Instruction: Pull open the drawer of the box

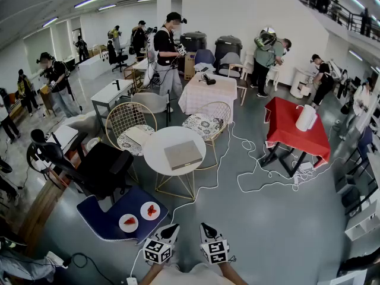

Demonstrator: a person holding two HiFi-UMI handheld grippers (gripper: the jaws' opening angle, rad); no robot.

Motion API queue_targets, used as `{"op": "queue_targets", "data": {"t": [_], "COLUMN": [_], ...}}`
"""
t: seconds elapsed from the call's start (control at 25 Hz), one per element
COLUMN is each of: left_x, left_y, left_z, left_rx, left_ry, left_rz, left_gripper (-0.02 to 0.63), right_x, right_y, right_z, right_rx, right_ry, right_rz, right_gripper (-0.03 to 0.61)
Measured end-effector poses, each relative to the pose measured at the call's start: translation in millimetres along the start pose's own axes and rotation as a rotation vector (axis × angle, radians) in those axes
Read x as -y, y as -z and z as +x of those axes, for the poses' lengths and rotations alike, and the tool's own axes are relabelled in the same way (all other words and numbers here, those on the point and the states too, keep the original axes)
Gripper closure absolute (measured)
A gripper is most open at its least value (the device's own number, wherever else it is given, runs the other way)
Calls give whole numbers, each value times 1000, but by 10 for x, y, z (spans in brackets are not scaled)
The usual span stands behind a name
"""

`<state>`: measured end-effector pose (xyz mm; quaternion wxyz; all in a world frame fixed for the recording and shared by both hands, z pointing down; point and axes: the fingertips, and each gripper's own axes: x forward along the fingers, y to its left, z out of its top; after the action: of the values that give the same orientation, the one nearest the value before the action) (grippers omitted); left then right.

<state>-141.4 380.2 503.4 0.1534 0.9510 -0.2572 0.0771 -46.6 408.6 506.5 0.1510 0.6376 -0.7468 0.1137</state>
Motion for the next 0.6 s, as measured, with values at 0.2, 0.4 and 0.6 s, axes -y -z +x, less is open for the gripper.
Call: {"op": "queue_targets", "data": {"t": [0.2,0.4,0.6], "left_x": [42,92,177], "left_y": [-107,-97,-75], "left_z": [124,159,200], "left_rx": [15,16,6], "left_ry": [3,-3,-14], "left_rz": [13,16,19], "left_gripper": [603,603,603], "right_x": [128,173,243], "right_y": [-57,-13,21], "right_z": [15,-4,-62], "right_rx": [10,8,20], "right_ry": [0,-7,-26], "right_rz": [2,-1,23], "right_gripper": [563,563,563]}}
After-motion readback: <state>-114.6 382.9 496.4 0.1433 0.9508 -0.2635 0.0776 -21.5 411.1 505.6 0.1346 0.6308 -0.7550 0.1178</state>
